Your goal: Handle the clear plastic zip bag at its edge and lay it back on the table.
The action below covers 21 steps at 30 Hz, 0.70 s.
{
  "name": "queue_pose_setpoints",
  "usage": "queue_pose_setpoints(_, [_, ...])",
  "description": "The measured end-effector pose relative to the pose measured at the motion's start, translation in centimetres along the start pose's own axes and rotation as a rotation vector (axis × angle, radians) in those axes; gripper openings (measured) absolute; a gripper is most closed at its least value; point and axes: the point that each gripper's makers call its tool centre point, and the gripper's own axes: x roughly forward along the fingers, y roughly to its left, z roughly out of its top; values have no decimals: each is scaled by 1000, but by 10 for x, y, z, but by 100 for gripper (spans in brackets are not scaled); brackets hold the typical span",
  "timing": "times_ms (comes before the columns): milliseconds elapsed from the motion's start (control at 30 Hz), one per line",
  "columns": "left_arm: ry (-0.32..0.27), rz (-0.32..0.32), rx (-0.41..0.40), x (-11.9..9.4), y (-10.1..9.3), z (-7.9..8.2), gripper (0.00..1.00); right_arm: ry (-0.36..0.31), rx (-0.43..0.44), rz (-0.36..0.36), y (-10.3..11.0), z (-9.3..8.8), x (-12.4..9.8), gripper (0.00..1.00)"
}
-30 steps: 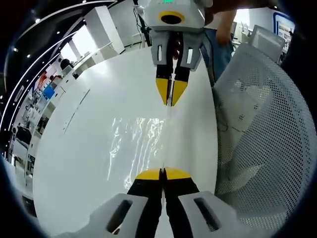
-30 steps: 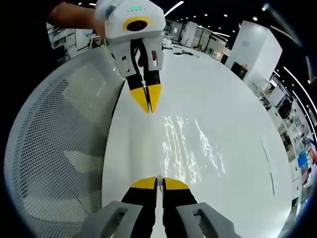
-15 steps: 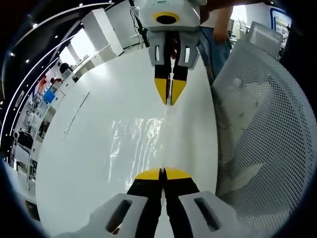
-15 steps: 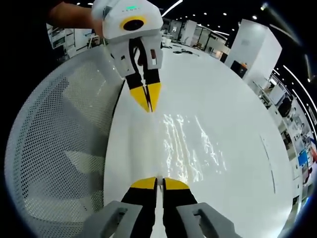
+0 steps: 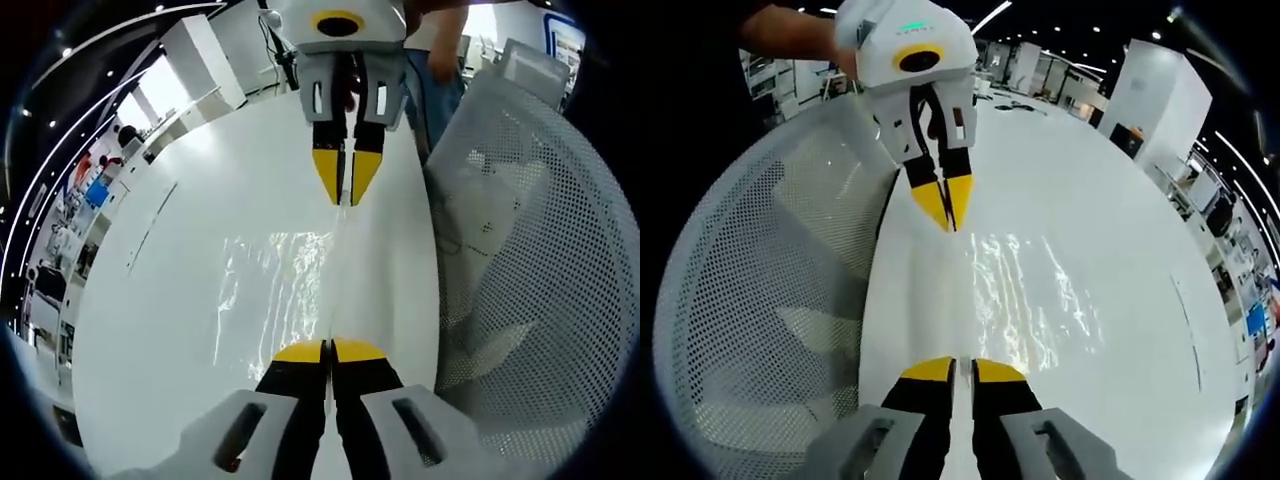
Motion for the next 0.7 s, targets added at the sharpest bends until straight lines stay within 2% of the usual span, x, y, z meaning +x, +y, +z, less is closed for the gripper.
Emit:
queue_pose_setpoints(133, [-1,-1,6,2,-1,-1,0,-17,13,5,0,5,-1,5])
queue_pose_setpoints(267, [2,-6,18,3,-2,-2,0,-62,53,30,3,18,-4,6])
queue_pose_setpoints(700, [-2,-10,49,3,-6,0,0,-66,41,17,-2,27,5,6])
